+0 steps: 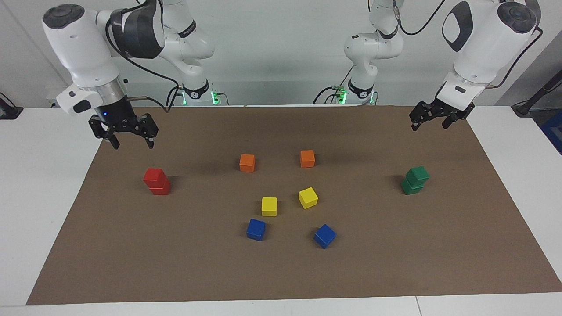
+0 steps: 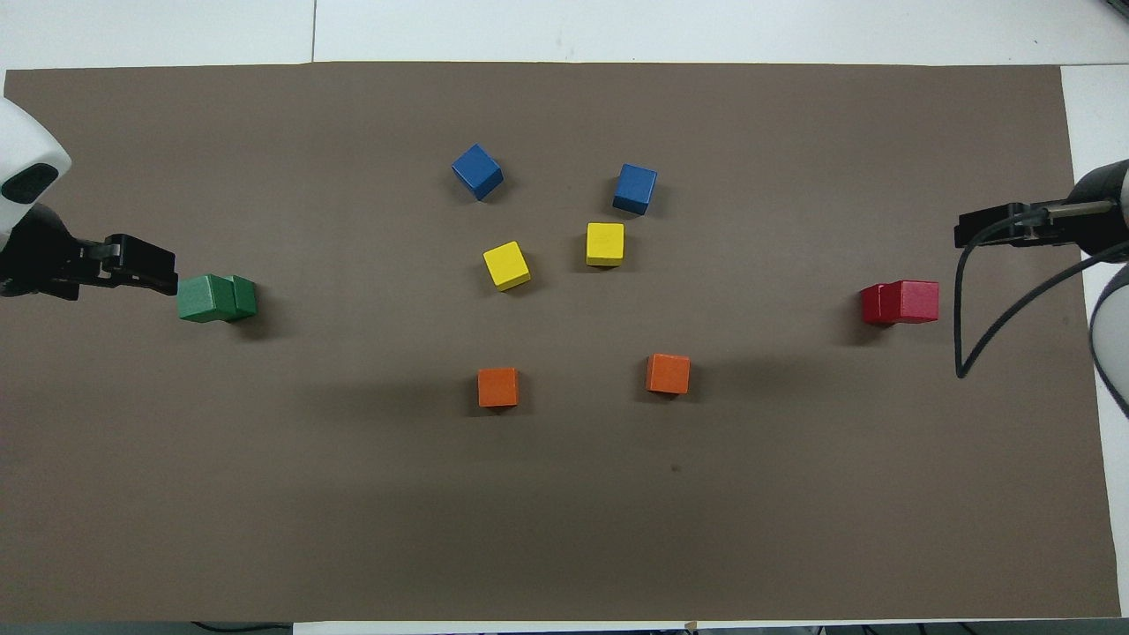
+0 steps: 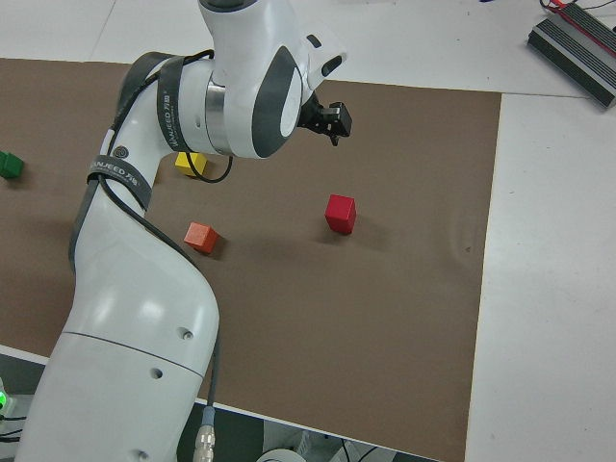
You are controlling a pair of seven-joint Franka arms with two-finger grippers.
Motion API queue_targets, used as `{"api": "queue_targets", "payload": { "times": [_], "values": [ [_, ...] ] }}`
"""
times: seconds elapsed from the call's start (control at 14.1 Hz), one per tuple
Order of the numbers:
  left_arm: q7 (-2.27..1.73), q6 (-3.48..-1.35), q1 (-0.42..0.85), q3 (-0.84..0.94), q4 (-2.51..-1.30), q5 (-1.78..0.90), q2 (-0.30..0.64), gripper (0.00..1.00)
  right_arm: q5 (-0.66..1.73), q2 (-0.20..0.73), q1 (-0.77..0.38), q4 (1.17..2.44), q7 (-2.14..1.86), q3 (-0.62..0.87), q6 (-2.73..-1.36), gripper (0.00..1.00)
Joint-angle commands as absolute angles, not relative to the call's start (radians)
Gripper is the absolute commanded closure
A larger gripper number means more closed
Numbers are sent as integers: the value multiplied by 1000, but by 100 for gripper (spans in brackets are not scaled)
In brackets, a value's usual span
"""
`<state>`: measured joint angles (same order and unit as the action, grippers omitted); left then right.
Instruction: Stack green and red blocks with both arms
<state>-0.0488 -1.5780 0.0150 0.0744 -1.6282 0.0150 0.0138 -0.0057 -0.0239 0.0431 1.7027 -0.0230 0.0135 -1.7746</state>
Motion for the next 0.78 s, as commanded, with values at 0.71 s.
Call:
{"api": "queue_targets", "payload": {
  "times": [0.71],
  "values": [
    [-9, -1597, 15, 66, -1643, 6, -3, 0, 0, -29, 28, 1594, -32, -20, -1516, 0]
  ]
}}
